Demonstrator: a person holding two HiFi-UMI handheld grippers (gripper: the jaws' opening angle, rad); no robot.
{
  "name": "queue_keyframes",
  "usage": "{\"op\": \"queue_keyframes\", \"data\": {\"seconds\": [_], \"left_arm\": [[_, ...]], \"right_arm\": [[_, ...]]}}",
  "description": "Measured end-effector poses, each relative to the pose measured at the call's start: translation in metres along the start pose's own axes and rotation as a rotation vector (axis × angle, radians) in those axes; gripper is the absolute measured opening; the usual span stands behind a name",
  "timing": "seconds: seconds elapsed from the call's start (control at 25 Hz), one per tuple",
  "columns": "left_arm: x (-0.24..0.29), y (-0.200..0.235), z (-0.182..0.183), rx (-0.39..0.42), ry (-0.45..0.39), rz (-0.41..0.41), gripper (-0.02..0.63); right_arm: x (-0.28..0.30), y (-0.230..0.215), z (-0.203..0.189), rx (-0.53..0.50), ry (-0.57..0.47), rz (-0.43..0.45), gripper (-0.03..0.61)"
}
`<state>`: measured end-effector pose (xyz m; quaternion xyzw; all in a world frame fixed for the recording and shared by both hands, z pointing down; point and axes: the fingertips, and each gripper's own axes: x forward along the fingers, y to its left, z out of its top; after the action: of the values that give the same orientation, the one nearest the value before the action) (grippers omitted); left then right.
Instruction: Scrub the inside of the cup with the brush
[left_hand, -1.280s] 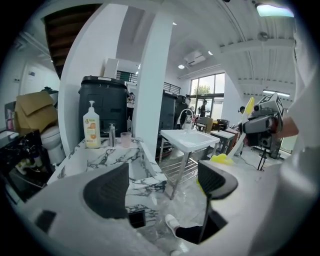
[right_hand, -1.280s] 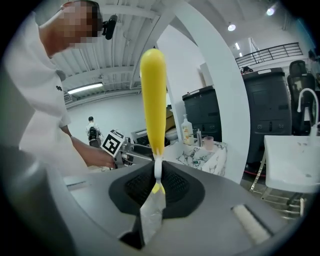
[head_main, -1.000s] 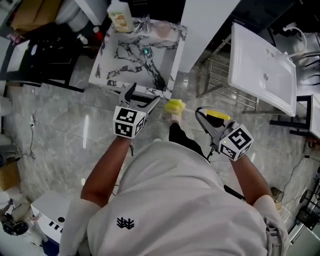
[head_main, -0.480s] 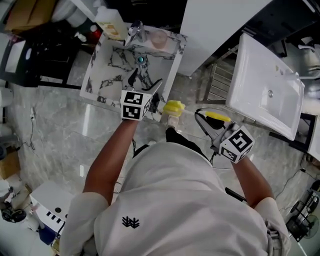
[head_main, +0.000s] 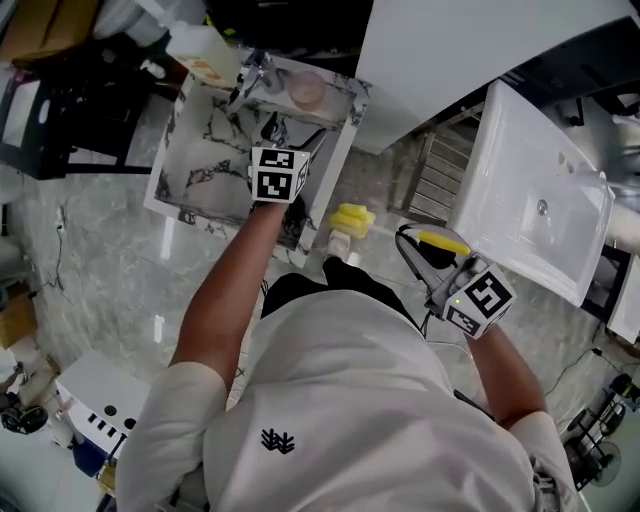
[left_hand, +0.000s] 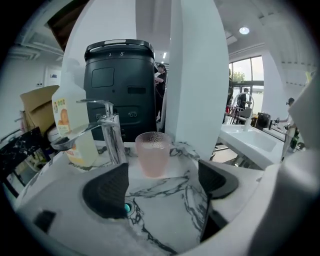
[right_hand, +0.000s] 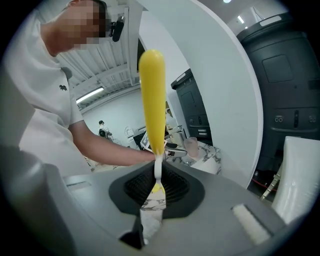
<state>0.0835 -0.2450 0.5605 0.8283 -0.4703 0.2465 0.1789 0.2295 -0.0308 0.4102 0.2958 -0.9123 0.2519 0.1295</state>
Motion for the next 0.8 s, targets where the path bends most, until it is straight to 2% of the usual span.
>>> {"op": "queue_keyframes", "data": {"seconds": [0.28, 0.6, 0.8], "left_arm": [[0.051, 0.021, 0.002, 0.008, 0.023, 0.038, 0.445], [0.089, 0.023, 0.011, 0.031, 0.028, 0.021, 0.443], [0.1, 0.02, 0.011, 0.039, 0.041, -0.004, 0.377]], "right_arm": [[0.0, -0.017, -0.006, 0.033, 0.013, -0.017, 0.044], [0.0, -0.027, -0.009, 0.045, 0.03, -0.045, 0.044], [0.001, -0.027, -0.01, 0.056, 0.022, -0.1, 0.044]]}}
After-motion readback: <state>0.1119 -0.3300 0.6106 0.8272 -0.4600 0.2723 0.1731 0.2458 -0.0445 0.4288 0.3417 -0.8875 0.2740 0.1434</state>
